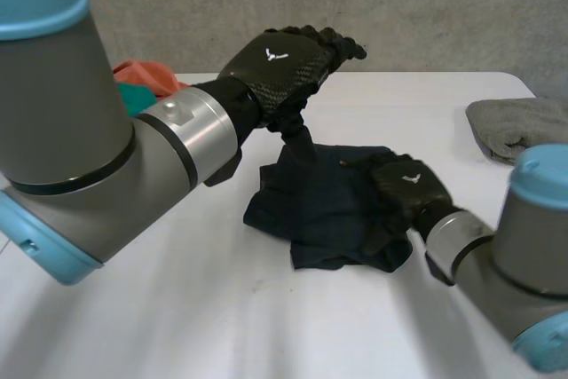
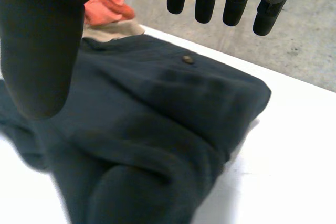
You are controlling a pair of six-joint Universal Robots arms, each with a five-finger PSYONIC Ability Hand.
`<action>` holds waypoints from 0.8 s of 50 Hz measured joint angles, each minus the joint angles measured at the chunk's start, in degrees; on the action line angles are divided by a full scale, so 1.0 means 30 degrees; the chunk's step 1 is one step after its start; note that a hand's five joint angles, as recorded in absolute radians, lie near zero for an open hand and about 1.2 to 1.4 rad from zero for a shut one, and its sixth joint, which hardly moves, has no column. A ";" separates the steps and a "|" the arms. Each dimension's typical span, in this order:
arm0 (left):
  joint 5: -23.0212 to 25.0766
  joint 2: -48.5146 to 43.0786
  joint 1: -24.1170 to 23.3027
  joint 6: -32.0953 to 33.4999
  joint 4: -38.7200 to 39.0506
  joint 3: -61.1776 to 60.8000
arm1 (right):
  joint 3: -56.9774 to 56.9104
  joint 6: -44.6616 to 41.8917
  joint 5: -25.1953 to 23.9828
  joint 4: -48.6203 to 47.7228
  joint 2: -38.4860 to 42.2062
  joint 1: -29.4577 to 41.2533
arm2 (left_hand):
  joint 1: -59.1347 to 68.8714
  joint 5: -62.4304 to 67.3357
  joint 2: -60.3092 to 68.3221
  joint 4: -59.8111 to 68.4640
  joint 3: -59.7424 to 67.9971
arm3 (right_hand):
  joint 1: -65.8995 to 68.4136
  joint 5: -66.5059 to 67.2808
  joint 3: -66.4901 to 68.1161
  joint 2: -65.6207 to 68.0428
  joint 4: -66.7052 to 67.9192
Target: Fold the laundry.
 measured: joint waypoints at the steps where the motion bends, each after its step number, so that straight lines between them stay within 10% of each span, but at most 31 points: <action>1: 0.0014 0.0097 0.0006 -0.0007 -0.0022 -0.0010 | 0.0016 -0.0265 0.0420 -0.0072 0.0084 0.0411 | 0.0002 0.0000 0.0000 0.0000 0.0000 | 0.0000 0.0000 0.0000 0.0000 0.0000; 12: 0.0138 0.0581 0.0049 -0.0235 -0.0119 -0.0066 | -0.0051 -0.5208 0.4838 -0.3641 0.3611 0.3645 | 0.0000 0.0000 0.0000 0.0000 -0.0002 | -0.0002 0.0000 0.0000 0.0000 0.0000; 29: 0.0135 0.0485 0.0203 -0.0275 -0.0102 -0.0075 | -0.0861 -0.8091 0.5193 -1.1615 0.6684 0.3531 | 0.0000 0.0000 0.0000 0.0000 -0.0002 | 0.0363 0.0340 0.0493 0.0482 0.0386; 35: 0.0165 0.0504 0.0234 -0.0322 -0.0108 -0.0088 | -0.2280 -0.7925 0.4985 -1.1660 0.7371 0.2883 | 0.0000 0.0000 0.0000 0.0000 0.0000 | 1.5323 1.3929 1.6681 1.7096 1.6536; 40: 0.0242 0.0502 0.0274 -0.0324 -0.0085 -0.0079 | -0.3930 -0.6752 0.4156 -1.1393 0.7205 0.1828 | 0.0000 0.0000 0.0000 0.0000 -0.0002 | 1.5813 1.6260 1.7882 1.8262 1.8751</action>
